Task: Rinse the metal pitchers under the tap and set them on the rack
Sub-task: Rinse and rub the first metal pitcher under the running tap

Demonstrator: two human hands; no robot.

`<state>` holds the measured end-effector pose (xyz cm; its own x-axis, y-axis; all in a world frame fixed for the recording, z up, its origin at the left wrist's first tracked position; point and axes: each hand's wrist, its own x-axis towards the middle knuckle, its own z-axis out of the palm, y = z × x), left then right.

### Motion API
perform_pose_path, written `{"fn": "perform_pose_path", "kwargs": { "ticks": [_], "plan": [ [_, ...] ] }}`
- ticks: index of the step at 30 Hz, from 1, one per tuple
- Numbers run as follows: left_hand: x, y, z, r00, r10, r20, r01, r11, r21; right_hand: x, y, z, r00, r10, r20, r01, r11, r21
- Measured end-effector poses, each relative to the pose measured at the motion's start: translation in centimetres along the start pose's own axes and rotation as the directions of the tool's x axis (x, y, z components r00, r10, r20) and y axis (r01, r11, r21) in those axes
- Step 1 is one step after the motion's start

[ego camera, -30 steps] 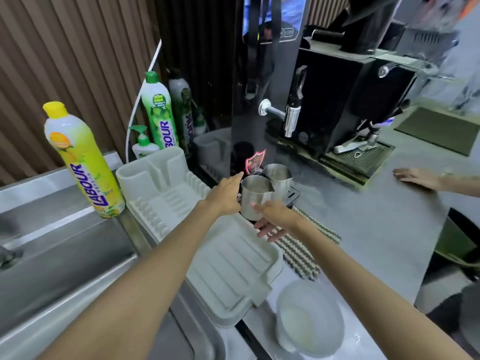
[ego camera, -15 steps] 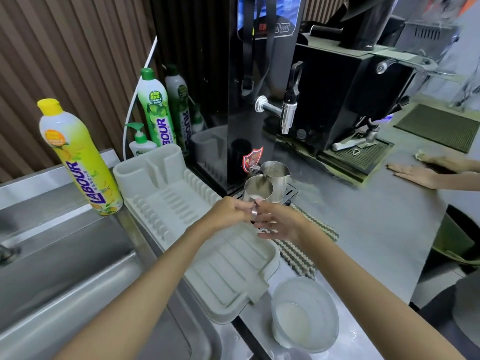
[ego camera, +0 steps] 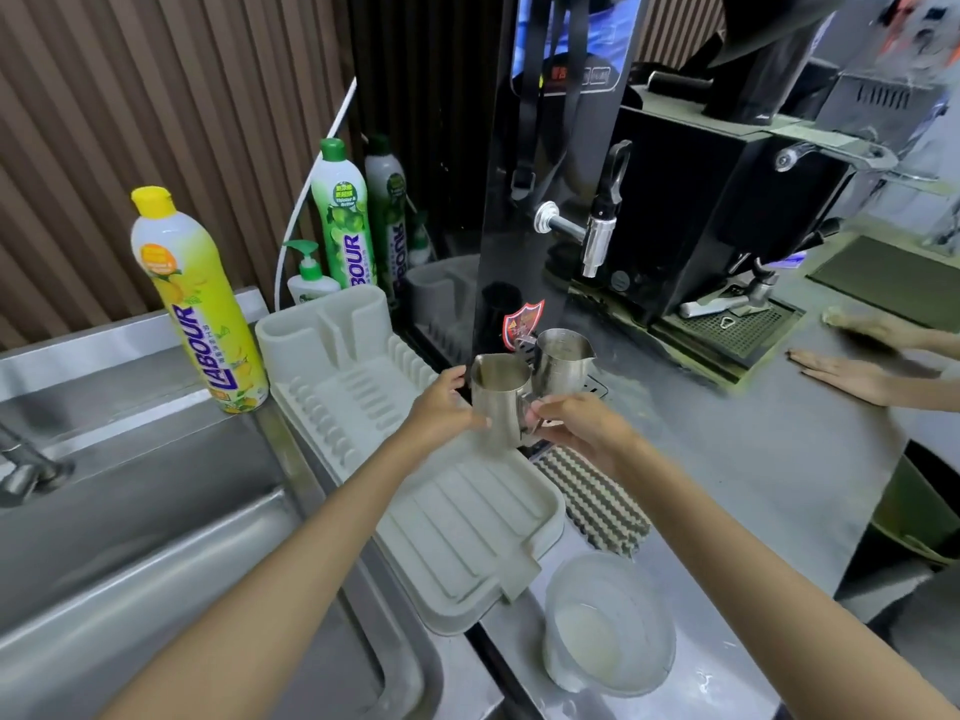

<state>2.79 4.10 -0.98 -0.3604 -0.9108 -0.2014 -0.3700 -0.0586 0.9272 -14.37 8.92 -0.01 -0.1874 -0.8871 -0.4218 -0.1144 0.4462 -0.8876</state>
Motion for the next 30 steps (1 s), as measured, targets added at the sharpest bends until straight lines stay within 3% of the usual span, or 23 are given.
{"fn": "perform_pose_path", "kwargs": {
  "ticks": [3,7,10,14,18,20,24,30],
  "plan": [
    [-0.7,-0.7,-1.9,1.000,0.007,-0.002,-0.007,0.993,-0.118,-1.1,-2.0,1.2,0.989,-0.053,0.141,0.056,0.998,-0.019],
    [-3.1,-2.2,-5.4,0.969,-0.022,-0.245,-0.050,0.958,-0.281,-1.6,-5.2,5.8,0.943,-0.048,0.331,0.060,0.998,-0.027],
    [-5.8,-3.5,-9.1,0.899,-0.082,-0.431,-0.092,0.925,-0.370,-1.1,-7.1,11.2,0.909,-0.084,0.409,0.141,0.984,-0.111],
    [-10.1,-5.7,-14.7,0.810,-0.132,-0.572,-0.140,0.903,-0.407,-1.5,-8.3,19.7,0.880,-0.145,0.452,0.231,0.963,-0.141],
    [-13.5,-9.0,-20.0,0.739,-0.212,-0.639,-0.193,0.842,-0.503,-1.7,-8.0,26.6,0.829,-0.137,0.542,0.213,0.974,-0.079],
    [-15.1,-11.0,-22.3,0.663,-0.284,-0.692,-0.210,0.818,-0.536,-1.9,-7.8,29.3,0.822,-0.111,0.559,0.171,0.984,-0.057],
    [-17.2,-14.5,-25.8,0.482,-0.431,-0.763,-0.145,0.819,-0.555,-2.0,-7.2,33.5,0.837,-0.074,0.542,0.095,0.995,-0.012],
    [-16.2,-18.4,-30.0,0.485,-0.494,-0.722,0.126,0.856,-0.502,-0.1,-7.0,36.0,0.863,-0.145,0.484,0.145,0.989,0.037]
  ]
}}
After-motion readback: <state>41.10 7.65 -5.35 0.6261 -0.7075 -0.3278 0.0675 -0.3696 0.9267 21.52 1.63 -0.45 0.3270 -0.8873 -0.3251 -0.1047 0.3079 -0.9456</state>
